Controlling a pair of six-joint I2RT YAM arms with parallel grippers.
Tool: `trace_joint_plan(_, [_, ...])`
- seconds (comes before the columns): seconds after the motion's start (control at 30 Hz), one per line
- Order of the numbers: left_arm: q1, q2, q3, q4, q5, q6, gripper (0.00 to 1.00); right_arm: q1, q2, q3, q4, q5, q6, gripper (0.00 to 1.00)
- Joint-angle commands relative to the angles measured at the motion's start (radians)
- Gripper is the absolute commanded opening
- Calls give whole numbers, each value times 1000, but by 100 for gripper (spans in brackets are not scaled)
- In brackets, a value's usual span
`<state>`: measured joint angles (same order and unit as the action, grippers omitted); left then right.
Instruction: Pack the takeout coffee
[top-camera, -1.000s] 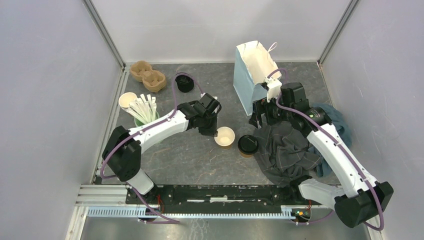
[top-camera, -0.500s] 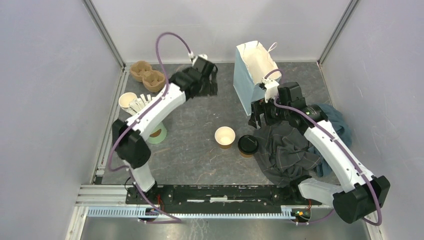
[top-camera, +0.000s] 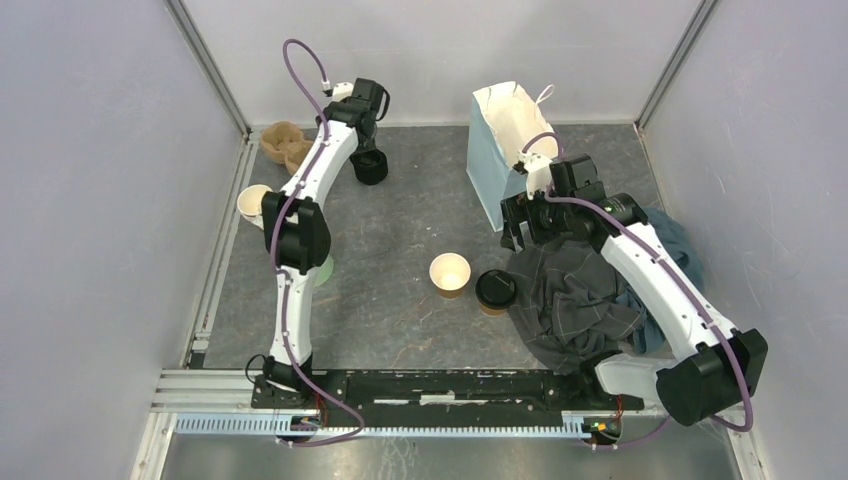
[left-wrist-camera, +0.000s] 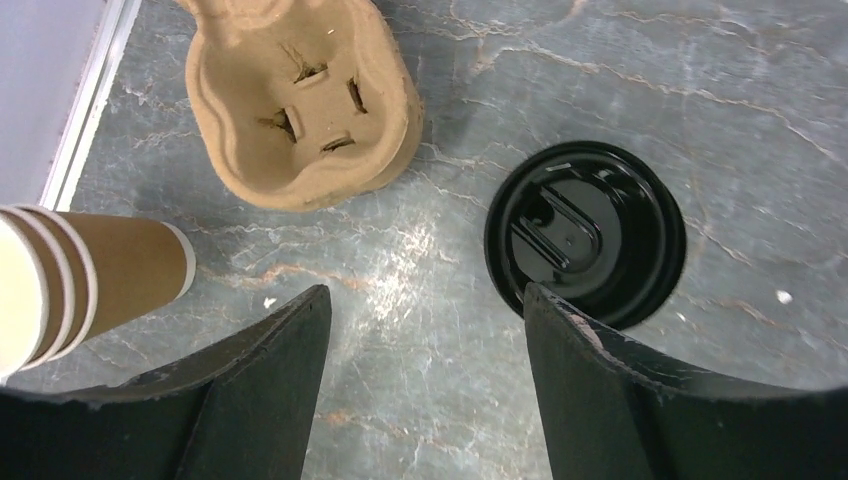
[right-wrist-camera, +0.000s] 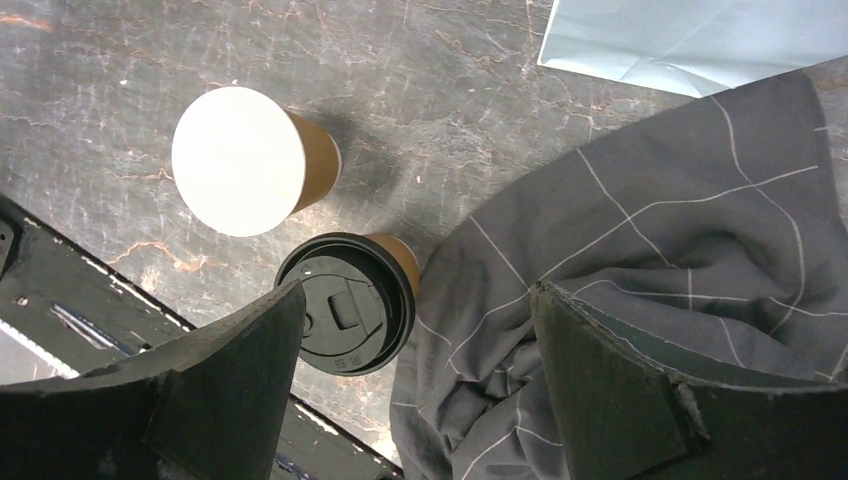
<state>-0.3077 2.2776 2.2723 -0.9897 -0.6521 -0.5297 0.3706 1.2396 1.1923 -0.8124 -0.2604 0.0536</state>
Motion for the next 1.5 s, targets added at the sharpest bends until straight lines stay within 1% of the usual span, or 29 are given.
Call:
trace_joint_plan(0.0, [21, 51, 93, 3, -15, 33, 74, -12, 26, 54, -16, 41, -43, 90])
trace_joint_plan(0.17, [40, 90, 100, 39, 32, 44, 66, -13, 66, 69, -20, 46, -45, 90])
trace_joint_plan(0.23, [44, 101, 100, 54, 61, 55, 65, -14, 79, 77, -22, 50, -46, 90])
trace_joint_plan(0.33, [49, 122, 116, 60, 66, 56, 65, -14, 97, 89, -24, 54, -45, 90])
trace_joint_plan(0.4, [54, 135, 123, 67, 72, 56, 63, -15, 104, 94, -25, 55, -46, 89])
trace_joint_plan(0.53, [63, 155, 139, 72, 79, 59, 56, -17, 112, 99, -28, 63, -72, 90])
trace_joint_plan(0.67, [70, 166, 142, 74, 86, 54, 51, -22, 117, 100, -27, 64, -72, 90])
trace_joint_plan(0.8, [72, 174, 148, 76, 94, 54, 51, -26, 121, 105, -28, 62, -72, 90])
trace_joint_plan(0.97, [76, 181, 149, 85, 107, 60, 47, -29, 124, 103, -26, 59, -71, 90])
trace_joint_plan(1.2, [77, 188, 149, 118, 141, 62, 47, -30, 127, 100, -24, 51, -70, 90])
trace_joint_plan(1.47, [78, 196, 148, 120, 160, 68, 42, -32, 129, 101, -24, 50, -68, 90])
